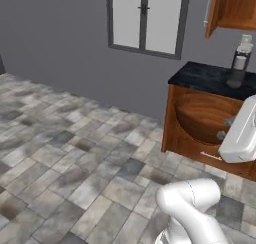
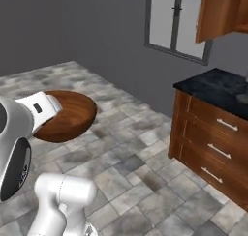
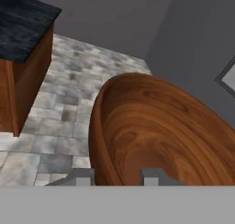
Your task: Move the bowls from the cabinet to the plates on the dining table.
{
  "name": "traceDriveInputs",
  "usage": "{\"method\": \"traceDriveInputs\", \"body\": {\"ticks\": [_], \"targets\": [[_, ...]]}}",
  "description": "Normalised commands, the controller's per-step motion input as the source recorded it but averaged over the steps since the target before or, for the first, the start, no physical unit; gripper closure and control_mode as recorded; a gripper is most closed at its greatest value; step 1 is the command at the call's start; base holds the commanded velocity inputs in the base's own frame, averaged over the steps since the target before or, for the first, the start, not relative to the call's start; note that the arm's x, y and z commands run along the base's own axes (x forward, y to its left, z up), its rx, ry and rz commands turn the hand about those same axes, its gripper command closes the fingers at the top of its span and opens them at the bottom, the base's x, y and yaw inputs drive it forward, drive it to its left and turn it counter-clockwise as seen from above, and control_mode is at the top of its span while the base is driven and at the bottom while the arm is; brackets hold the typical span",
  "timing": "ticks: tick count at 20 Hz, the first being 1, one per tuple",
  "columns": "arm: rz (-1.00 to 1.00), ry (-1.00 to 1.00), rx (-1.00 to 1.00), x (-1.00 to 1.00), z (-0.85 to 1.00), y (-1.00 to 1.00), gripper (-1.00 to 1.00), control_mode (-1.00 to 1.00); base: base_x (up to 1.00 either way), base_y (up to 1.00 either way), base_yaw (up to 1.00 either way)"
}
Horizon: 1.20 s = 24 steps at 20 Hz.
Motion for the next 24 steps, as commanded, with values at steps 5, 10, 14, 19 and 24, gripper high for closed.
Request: {"method": "traceDriveInputs", "body": {"ticks": [5,10,14,19,24], "targets": [[0.00,0.00,0.00,0.00,0.00,0.00,1.00,1.00,-0.46,0.17,0.55],[0.00,0.00,0.00,0.00,0.00,0.00,1.00,1.00,-0.51,0.16,0.53],[0.00,0.00,0.00,0.00,0.00,0.00,1.00,1.00,-0.28,0.24,0.47],[0.00,0.00,0.00,0.00,0.00,0.00,1.00,1.00,-0.07,0.58,0.34],[0.00,0.00,0.00,0.00,0.00,0.00,1.00,1.00,-0.01,0.94,0.15]]}}
